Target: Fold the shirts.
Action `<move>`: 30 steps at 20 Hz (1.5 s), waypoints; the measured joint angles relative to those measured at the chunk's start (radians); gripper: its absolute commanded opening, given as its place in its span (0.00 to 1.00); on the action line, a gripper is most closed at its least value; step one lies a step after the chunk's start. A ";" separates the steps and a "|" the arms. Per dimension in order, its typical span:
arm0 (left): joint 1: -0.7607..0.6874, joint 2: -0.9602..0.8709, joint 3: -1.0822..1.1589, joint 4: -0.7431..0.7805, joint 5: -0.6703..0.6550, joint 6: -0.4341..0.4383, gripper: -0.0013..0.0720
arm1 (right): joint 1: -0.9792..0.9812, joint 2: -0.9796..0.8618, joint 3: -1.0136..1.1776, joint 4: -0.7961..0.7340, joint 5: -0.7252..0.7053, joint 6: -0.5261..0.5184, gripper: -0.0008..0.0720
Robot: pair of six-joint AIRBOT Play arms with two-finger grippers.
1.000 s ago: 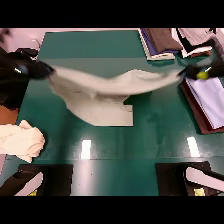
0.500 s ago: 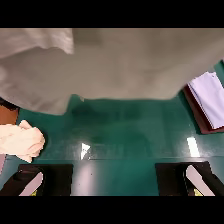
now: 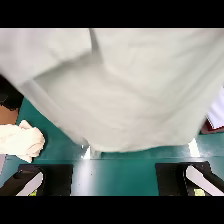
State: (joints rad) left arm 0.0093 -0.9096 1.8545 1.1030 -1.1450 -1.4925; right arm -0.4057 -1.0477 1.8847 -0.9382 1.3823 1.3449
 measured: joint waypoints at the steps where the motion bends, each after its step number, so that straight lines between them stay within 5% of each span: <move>1: 0.000 -0.034 -0.053 0.004 -0.013 0.000 0.05 | 0.041 -0.036 -0.041 -0.036 0.005 0.002 0.04; 7: 0.000 -0.348 -0.304 0.000 -0.039 0.030 0.05 | 0.214 -0.338 -0.227 -0.221 0.013 0.036 0.04; 14: 0.000 -0.629 -0.348 -0.014 0.114 0.082 0.05 | 0.246 -0.632 -0.089 -0.216 -0.039 0.052 0.04; 24: 0.051 -0.669 -0.460 0.048 -0.049 0.138 0.05 | 0.245 -0.574 -0.304 -0.264 -0.034 0.022 0.04; 25: 0.052 -0.669 -0.481 0.051 -0.048 0.139 0.21 | 0.246 -0.569 -0.344 -0.269 -0.040 0.021 0.06; 26: 0.053 -0.670 -0.501 0.058 -0.046 0.139 0.71 | 0.247 -0.564 -0.377 -0.266 -0.048 0.021 0.32; 27: 0.054 -0.670 -0.513 0.066 -0.045 0.138 0.76 | 0.248 -0.561 -0.408 -0.260 -0.055 0.021 0.57; 30: 0.055 -0.658 -0.536 0.067 -0.055 0.117 0.69 | 0.246 -0.554 -0.451 -0.220 -0.072 0.022 0.57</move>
State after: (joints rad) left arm 0.0647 -1.5681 1.3182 1.1702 -1.2003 -1.3754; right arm -0.1593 -1.6012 1.4334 -1.1584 1.3106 1.3666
